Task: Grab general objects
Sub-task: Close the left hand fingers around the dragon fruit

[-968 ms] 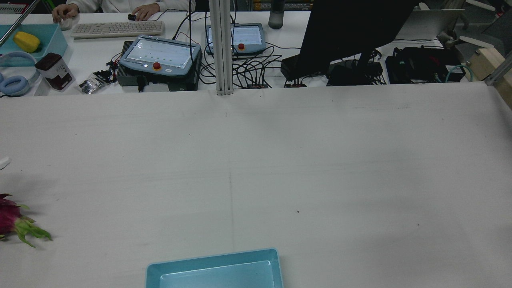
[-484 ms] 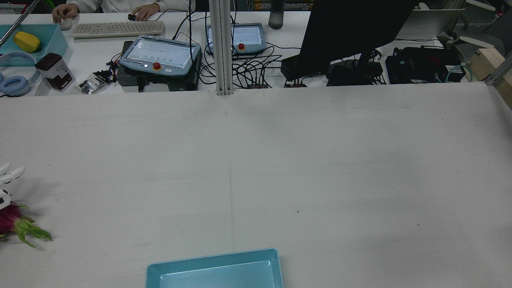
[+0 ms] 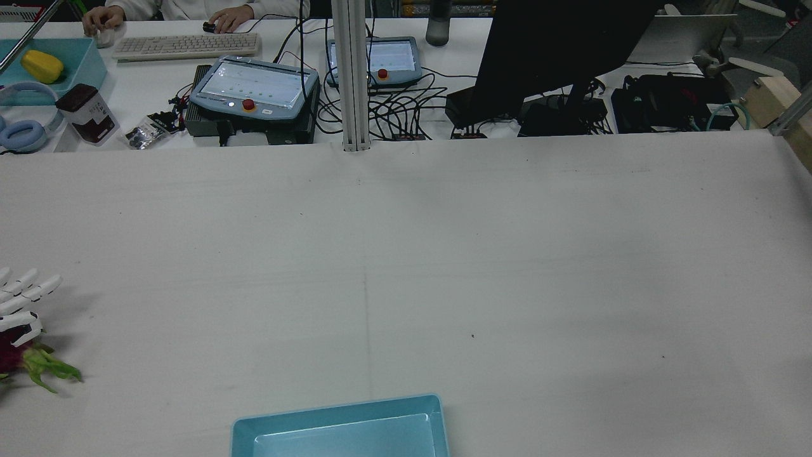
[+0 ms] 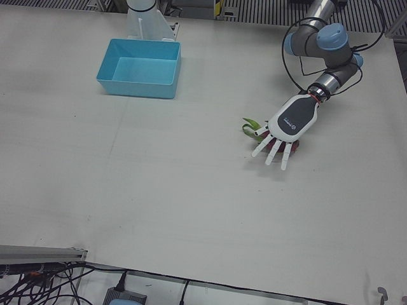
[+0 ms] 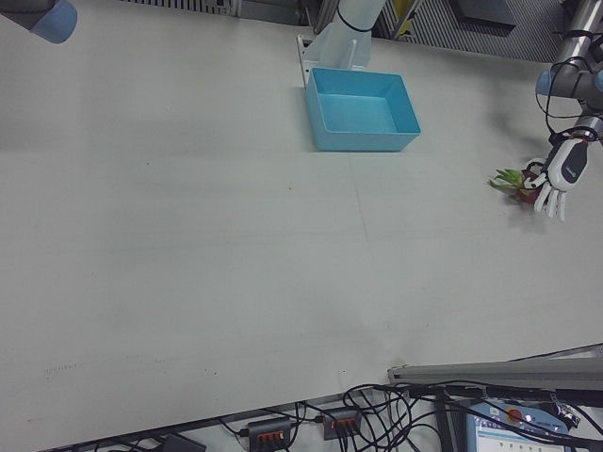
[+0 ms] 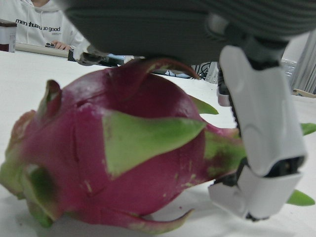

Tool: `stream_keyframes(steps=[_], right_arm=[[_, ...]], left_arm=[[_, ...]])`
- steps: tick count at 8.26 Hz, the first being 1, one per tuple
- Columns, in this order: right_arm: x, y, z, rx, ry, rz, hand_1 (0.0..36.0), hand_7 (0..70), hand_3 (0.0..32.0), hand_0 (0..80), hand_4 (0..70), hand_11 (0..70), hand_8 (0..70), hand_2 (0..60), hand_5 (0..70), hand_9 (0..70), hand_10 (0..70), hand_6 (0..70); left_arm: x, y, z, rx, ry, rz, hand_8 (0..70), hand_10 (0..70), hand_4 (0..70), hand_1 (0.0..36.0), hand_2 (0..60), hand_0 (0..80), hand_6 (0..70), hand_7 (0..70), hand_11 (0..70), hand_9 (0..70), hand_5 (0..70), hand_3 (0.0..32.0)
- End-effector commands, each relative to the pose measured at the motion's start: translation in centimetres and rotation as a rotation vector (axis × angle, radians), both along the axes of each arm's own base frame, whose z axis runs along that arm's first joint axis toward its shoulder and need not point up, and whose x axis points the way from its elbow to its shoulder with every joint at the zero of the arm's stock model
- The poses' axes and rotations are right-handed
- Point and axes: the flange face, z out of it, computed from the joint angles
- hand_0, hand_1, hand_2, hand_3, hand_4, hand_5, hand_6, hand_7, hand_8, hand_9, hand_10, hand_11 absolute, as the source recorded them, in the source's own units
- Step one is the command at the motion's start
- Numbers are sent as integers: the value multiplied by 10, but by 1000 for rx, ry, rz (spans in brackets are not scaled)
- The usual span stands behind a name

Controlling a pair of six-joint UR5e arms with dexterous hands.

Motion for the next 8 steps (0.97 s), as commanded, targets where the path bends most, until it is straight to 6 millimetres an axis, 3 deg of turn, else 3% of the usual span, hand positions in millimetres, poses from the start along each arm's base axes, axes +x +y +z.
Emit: stream_keyframes(steps=[1,4,8], right_arm=[[0,0,0,0,0,0,0,0,0,0,0,0,0,0,0,0,0,0],[0,0,0,0,0,0,0,0,0,0,0,0,0,0,0,0,0,0],[0,0,0,0,0,0,0,0,0,0,0,0,0,0,0,0,0,0]], left_arm=[[12,-4,-6,7,-14,-7,0,0,0,218,85,528,0,0,0,0,0,320],[25,-20,-18,6,-17,-7,0,0,0,216,83,527,0,0,0,0,0,320],[25,-22,-15,14,-74,-28,0,0,0,208,74,521,0,0,0,0,0,320]])
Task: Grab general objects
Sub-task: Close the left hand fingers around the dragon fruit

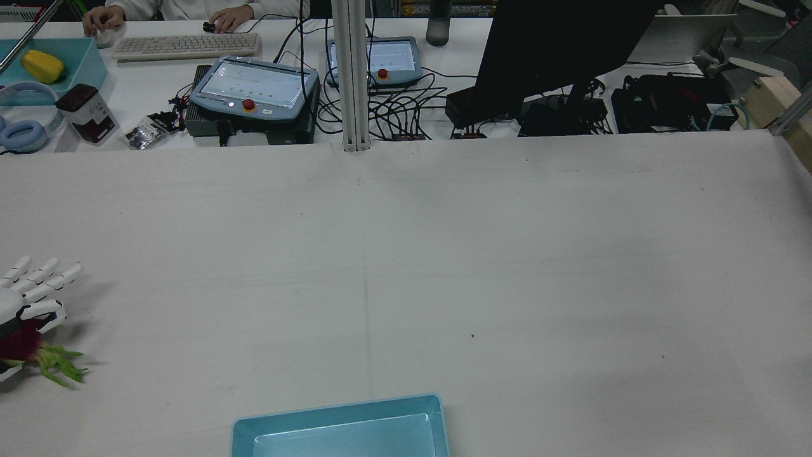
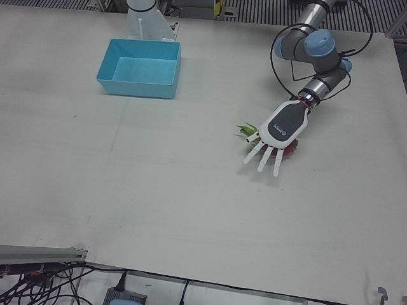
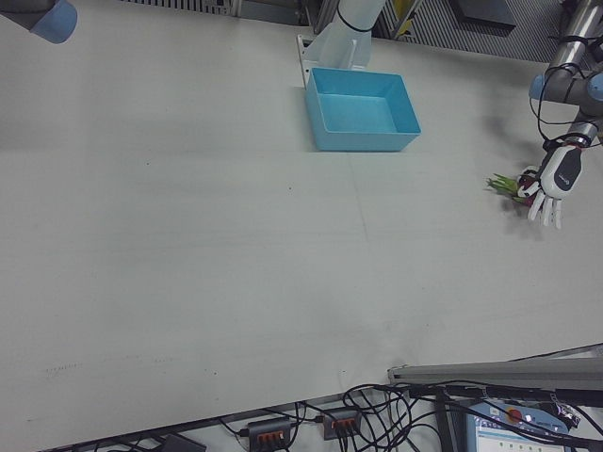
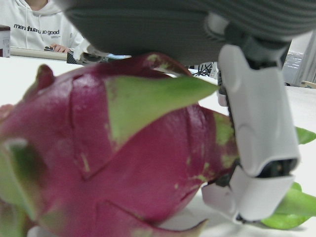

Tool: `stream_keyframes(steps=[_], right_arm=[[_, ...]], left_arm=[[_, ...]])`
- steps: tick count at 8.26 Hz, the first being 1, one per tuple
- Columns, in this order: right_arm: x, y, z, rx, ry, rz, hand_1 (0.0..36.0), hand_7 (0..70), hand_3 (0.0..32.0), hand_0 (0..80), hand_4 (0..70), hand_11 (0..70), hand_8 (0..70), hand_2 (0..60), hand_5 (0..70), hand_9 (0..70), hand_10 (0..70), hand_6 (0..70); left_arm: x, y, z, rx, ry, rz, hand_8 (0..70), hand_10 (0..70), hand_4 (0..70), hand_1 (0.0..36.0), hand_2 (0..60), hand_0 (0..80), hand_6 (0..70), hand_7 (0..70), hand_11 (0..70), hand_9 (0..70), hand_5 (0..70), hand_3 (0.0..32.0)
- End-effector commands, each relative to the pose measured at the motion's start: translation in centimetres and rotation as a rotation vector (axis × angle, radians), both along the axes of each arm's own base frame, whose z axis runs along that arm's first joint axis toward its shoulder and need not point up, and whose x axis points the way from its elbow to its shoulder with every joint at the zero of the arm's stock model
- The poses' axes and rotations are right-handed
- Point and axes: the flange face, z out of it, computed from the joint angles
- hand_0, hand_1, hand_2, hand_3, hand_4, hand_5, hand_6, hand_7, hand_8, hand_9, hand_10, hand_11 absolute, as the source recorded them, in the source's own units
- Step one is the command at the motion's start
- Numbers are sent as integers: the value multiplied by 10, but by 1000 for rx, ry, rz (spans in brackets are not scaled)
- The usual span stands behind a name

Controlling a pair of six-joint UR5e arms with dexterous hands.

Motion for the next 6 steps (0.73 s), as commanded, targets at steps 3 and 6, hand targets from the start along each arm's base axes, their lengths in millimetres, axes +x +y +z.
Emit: stream_keyframes(steps=[3,6], right_arm=[[0,0,0,0,0,1,0,0,0,0,0,0,0,0,0,0,0,0],[0,0,0,0,0,0,0,0,0,0,0,0,0,0,0,0,0,0]], left_arm=[[-2,3,7,17,-98,-14,0,0,0,215,85,529,0,0,0,0,0,320],[-3,3,10,15,-101,-14,0,0,0,212,90,531,0,0,0,0,0,320]])
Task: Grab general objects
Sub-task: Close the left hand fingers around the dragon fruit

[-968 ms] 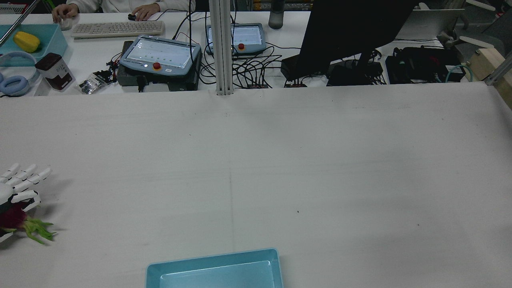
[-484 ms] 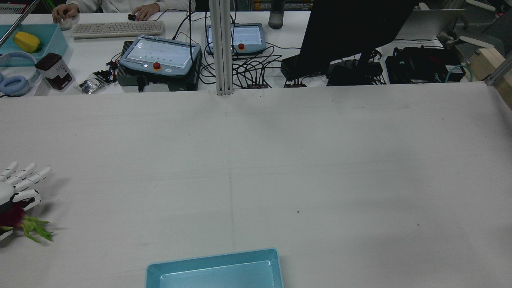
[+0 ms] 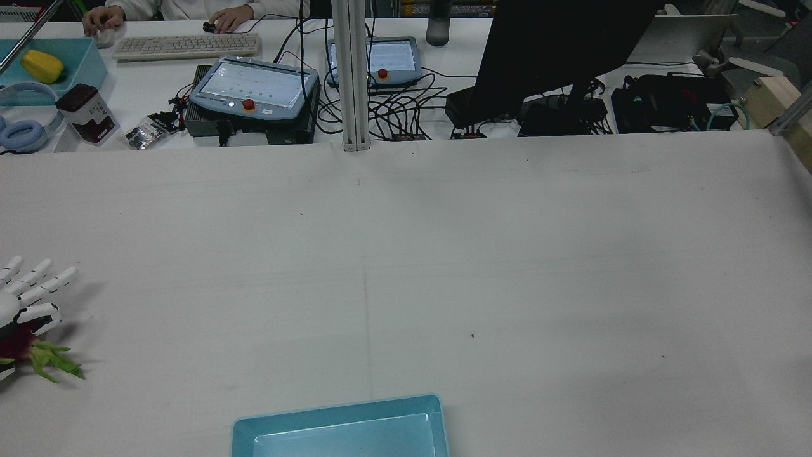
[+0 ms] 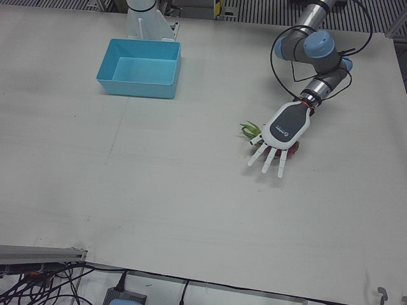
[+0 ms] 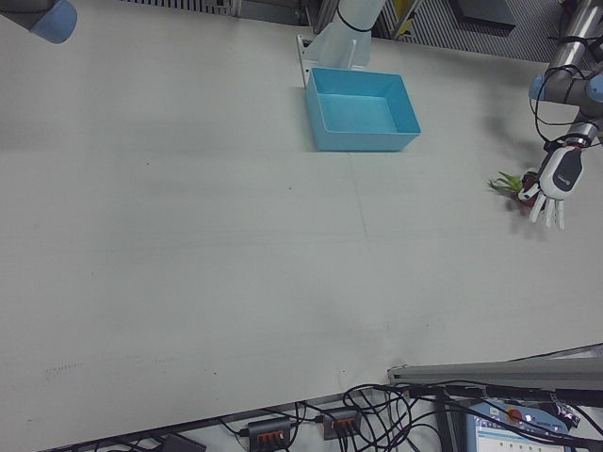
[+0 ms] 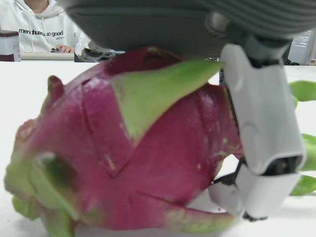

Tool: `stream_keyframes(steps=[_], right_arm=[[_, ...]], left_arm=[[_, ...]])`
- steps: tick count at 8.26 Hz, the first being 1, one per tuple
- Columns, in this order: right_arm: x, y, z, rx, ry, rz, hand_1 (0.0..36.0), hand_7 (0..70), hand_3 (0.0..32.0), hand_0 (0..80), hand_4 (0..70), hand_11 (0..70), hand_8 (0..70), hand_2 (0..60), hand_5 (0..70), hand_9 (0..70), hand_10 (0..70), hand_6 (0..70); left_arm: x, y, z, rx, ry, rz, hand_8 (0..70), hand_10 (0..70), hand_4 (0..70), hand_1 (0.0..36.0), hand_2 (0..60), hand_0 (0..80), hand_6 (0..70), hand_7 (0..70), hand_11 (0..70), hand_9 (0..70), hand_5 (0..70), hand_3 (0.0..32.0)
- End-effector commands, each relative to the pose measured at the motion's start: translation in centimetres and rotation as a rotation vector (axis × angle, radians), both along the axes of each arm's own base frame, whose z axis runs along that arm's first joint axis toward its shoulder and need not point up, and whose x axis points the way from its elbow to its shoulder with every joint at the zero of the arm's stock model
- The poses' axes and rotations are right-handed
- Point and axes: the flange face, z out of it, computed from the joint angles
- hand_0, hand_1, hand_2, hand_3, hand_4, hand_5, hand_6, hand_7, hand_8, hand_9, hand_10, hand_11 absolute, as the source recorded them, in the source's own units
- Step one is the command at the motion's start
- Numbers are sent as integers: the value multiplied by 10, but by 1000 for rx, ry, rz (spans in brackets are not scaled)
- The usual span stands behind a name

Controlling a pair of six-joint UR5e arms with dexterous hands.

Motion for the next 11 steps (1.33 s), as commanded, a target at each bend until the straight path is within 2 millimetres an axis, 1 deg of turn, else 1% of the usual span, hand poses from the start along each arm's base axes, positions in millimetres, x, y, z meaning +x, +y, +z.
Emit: stream_keyframes(steps=[1,3,4,5,6,7,8,9,10,11], right_arm=[[0,0,0,0,0,0,0,0,0,0,0,0,0,0,0,0,0,0],[0,0,0,0,0,0,0,0,0,0,0,0,0,0,0,0,0,0],[0,0,0,0,0,0,0,0,0,0,0,0,0,0,0,0,0,0],[0,0,0,0,0,0,0,0,0,0,0,0,0,0,0,0,0,0],[0,0,0,0,0,0,0,0,0,0,0,0,0,0,0,0,0,0],[0,0,0,0,0,0,0,0,0,0,0,0,0,0,0,0,0,0],[0,0,0,0,0,0,0,0,0,0,0,0,0,0,0,0,0,0],[0,0,0,0,0,0,0,0,0,0,0,0,0,0,0,0,0,0],[0,0,0,0,0,0,0,0,0,0,0,0,0,0,0,0,0,0],[0,0,0,0,0,0,0,0,0,0,0,0,0,0,0,0,0,0]], left_arm=[[0,1,9,-5,-10,0,0,0,0,212,98,533,0,0,0,0,0,320],[0,0,27,-14,-14,-2,0,0,0,207,114,527,0,0,1,0,0,320],[0,-1,26,-9,-10,-2,0,3,0,214,185,522,0,75,29,1,0,320],[0,-1,26,-7,-8,-5,0,12,0,226,254,518,0,115,40,9,700,180],[0,-2,25,-6,-7,-14,0,29,0,227,338,503,5,157,63,17,700,34],[0,-2,25,-6,-7,-14,12,58,0,240,420,499,36,244,105,34,700,0],[-1,-2,25,-5,-5,-18,37,69,0,244,464,497,53,300,120,46,700,0],[-3,-3,25,-7,-4,-40,46,82,0,248,492,495,63,336,138,54,700,0],[-3,-4,24,-3,0,-43,73,120,0,263,590,489,98,432,194,77,700,0],[-3,-4,22,0,3,-44,123,202,0,303,600,484,152,544,314,157,700,0]])
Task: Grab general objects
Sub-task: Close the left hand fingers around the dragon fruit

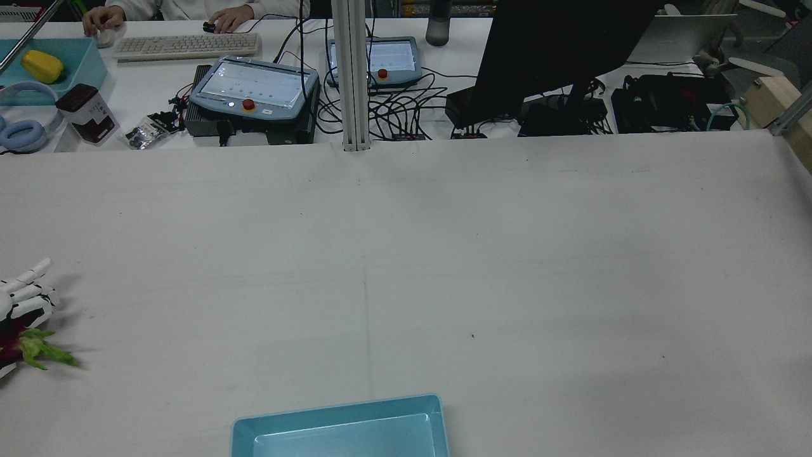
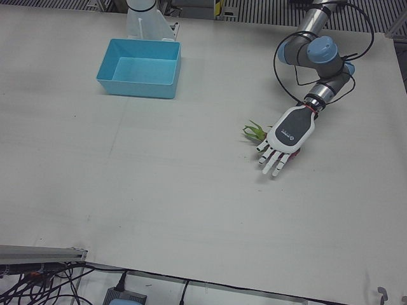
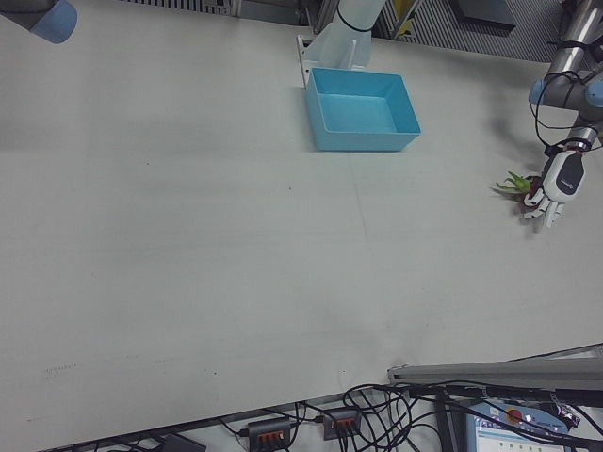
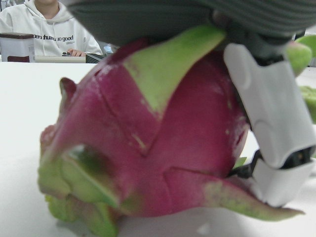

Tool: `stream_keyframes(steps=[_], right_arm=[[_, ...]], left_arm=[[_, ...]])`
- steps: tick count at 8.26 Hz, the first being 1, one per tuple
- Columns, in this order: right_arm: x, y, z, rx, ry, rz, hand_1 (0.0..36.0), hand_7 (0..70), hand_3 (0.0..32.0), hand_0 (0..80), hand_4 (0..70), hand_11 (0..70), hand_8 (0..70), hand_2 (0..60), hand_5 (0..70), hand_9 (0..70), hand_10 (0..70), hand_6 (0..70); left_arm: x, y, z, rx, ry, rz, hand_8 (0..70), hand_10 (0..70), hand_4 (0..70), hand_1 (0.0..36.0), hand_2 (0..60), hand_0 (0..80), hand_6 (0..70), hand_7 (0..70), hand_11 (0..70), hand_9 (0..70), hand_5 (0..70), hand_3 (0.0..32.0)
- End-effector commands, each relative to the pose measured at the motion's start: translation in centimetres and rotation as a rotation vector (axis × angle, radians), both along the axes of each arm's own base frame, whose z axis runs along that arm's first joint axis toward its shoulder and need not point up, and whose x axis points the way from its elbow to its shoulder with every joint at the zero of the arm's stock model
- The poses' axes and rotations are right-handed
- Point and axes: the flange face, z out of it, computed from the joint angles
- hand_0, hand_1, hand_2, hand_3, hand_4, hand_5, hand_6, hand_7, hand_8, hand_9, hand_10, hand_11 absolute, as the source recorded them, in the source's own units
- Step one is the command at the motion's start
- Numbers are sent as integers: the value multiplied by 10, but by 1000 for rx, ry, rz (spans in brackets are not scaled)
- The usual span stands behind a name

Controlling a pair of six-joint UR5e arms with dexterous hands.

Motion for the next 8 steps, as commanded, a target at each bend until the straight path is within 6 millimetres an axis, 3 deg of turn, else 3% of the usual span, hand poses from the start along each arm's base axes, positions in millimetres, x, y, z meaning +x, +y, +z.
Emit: stream_keyframes(steps=[1,3,4,5,6,7,8], right_arm=[[0,0,0,0,0,0,0,0,0,0,0,0,0,0,0,0,0,0],[0,0,0,0,0,0,0,0,0,0,0,0,0,0,0,0,0,0],[0,0,0,0,0,0,0,0,0,0,0,0,0,0,0,0,0,0],[0,0,0,0,0,0,0,0,0,0,0,0,0,0,0,0,0,0],[0,0,0,0,0,0,0,0,0,0,0,0,0,0,0,0,0,0],[0,0,0,0,0,0,0,0,0,0,0,0,0,0,0,0,0,0],[0,0,0,0,0,0,0,0,0,0,0,0,0,0,0,0,0,0]], left_arm=[[-3,-2,-3,2,5,-28,146,238,9,312,600,481,180,596,367,196,700,0],[-4,-3,-3,10,15,-45,236,353,124,295,600,475,299,700,516,337,700,0],[-4,-4,-5,18,22,-48,415,579,233,249,600,437,423,700,700,484,700,0],[-6,-5,-4,22,25,-63,445,617,260,234,600,413,433,700,700,487,700,0],[-6,-4,-2,23,27,-66,462,700,300,256,600,407,454,700,700,499,700,0],[-7,-5,-3,27,31,-71,467,700,334,277,600,384,476,700,700,498,700,0],[-7,-5,-7,37,43,-71,462,700,344,277,600,265,478,700,700,488,700,0]])
